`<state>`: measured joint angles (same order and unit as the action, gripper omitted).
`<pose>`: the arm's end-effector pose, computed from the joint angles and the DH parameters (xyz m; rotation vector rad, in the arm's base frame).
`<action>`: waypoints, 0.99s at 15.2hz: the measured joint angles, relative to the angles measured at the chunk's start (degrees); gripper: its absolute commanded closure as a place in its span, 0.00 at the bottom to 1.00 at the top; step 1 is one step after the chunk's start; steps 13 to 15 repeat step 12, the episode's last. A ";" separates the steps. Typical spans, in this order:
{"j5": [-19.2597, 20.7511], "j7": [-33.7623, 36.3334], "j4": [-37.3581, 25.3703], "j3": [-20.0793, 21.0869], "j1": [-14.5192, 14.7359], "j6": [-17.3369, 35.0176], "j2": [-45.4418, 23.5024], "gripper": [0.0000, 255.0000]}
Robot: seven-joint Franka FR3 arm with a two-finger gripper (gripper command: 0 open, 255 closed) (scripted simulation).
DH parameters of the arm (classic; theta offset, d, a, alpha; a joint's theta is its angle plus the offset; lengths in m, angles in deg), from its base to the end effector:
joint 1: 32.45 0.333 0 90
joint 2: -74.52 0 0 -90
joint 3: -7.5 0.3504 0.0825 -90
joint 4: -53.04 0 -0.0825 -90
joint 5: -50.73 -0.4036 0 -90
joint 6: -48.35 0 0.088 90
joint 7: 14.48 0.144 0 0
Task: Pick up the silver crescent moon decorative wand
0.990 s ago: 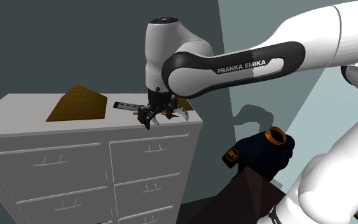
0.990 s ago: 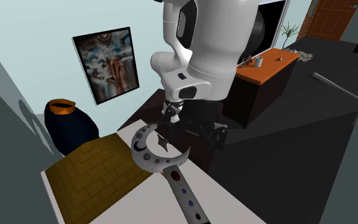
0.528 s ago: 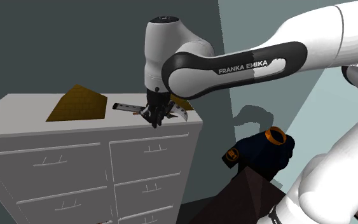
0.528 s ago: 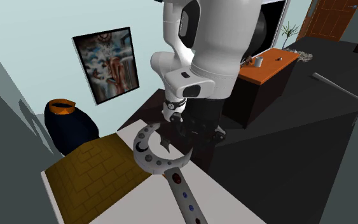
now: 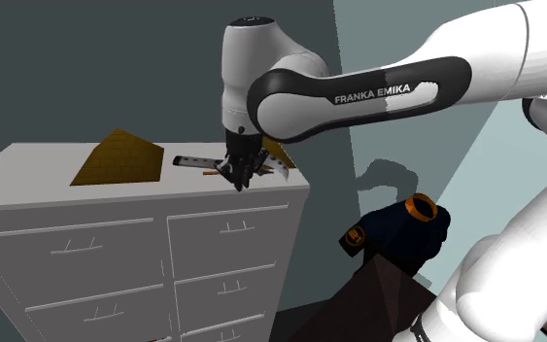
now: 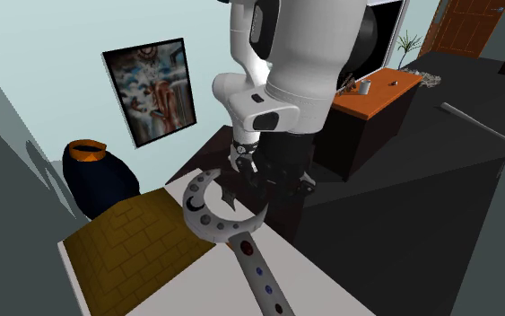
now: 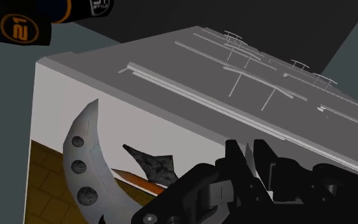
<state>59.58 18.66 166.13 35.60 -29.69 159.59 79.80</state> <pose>0.4839 0.2782 0.5018 2.9995 0.0182 0.2112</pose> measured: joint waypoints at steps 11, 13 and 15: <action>-0.53 -1.35 -8.07 -0.04 0.00 -8.27 0.30 1.00; -0.58 -1.54 -8.45 -0.10 -0.05 -8.70 0.38 1.00; -0.58 -1.54 -8.45 -0.10 -0.05 -8.70 0.38 1.00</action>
